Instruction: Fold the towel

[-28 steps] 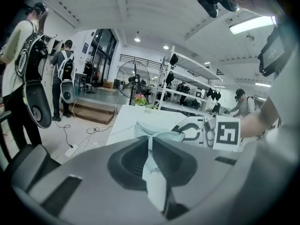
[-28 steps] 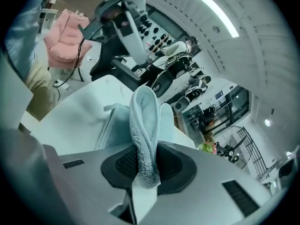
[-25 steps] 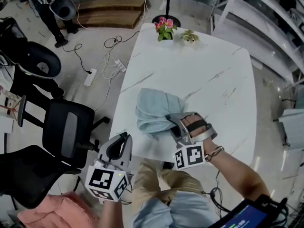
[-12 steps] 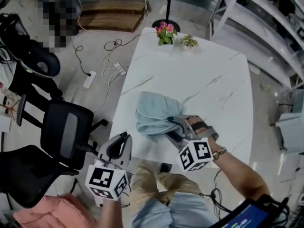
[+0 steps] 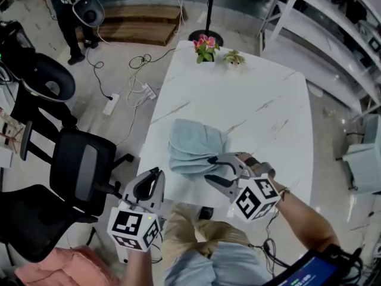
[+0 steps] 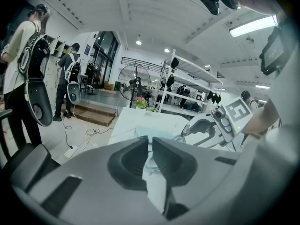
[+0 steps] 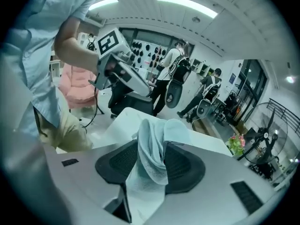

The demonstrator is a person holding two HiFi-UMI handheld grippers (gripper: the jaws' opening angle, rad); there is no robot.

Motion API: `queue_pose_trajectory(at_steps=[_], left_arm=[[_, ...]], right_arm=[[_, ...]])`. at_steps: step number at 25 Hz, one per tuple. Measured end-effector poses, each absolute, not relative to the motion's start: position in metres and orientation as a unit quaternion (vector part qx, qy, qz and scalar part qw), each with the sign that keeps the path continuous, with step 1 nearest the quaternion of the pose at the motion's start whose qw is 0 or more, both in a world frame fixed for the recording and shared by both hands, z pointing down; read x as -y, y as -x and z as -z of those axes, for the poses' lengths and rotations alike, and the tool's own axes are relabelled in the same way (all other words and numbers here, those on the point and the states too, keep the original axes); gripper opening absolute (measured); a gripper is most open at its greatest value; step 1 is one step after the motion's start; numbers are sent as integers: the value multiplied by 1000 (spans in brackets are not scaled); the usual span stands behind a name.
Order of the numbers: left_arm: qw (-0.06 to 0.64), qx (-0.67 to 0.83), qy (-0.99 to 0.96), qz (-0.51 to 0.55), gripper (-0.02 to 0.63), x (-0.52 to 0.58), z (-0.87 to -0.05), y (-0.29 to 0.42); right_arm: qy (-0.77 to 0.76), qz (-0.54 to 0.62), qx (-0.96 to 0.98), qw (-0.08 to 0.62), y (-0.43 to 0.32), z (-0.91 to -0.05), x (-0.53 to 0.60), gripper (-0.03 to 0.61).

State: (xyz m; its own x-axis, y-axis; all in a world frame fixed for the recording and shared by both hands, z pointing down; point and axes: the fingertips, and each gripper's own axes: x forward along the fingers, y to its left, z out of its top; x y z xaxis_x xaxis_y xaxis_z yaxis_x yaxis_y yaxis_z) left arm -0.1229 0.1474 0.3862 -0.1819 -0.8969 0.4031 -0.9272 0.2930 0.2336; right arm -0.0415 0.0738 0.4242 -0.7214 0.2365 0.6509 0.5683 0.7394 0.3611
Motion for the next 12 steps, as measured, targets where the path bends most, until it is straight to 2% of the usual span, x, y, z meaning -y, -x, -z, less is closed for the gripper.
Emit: queue_pose_trajectory(at_steps=[3, 8, 12], left_arm=[[241, 766, -595, -34, 31, -148, -388, 120], [248, 766, -592, -36, 31, -153, -395, 122], [251, 765, -592, -36, 31, -150, -396, 122]], right_arm=[[240, 321, 856, 327, 31, -451, -75, 159], [264, 351, 811, 388, 8, -492, -76, 159], [301, 267, 839, 367, 10, -465, -92, 164]])
